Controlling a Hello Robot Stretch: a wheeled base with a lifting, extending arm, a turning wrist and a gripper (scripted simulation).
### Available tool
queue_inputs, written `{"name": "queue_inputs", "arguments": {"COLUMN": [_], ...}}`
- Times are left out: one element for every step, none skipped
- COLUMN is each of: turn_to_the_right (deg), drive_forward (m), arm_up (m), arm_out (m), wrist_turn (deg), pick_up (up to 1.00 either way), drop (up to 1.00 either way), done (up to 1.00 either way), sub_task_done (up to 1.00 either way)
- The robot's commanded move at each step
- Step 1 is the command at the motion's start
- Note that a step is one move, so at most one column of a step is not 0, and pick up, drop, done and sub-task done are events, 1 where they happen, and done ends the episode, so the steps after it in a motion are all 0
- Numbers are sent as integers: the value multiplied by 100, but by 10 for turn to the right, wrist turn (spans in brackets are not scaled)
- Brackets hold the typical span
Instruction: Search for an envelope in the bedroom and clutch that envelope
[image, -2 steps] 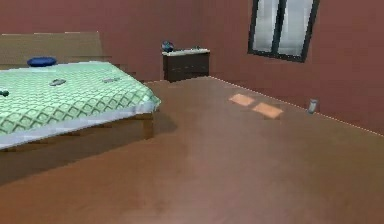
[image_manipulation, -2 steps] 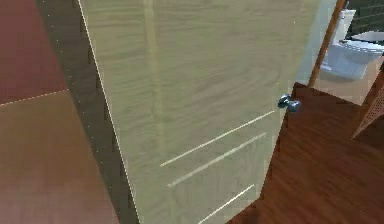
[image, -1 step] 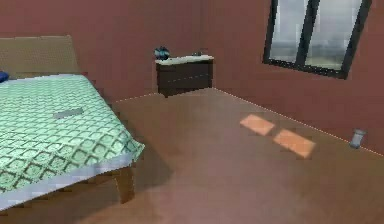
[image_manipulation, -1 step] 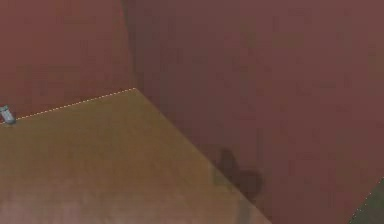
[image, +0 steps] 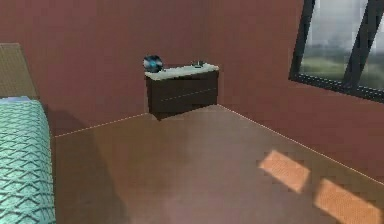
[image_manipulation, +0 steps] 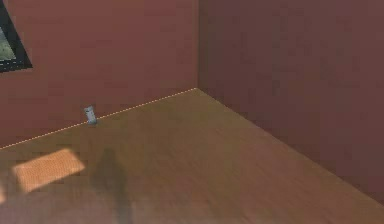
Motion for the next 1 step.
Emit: {"name": "queue_inputs", "arguments": {"turn_to_the_right": [-30], "drive_forward": [0], "arm_up": [0], "arm_out": [0], "wrist_turn": [0], "pick_up": [0], "drop": [0], "done": [0], "sub_task_done": [0]}}
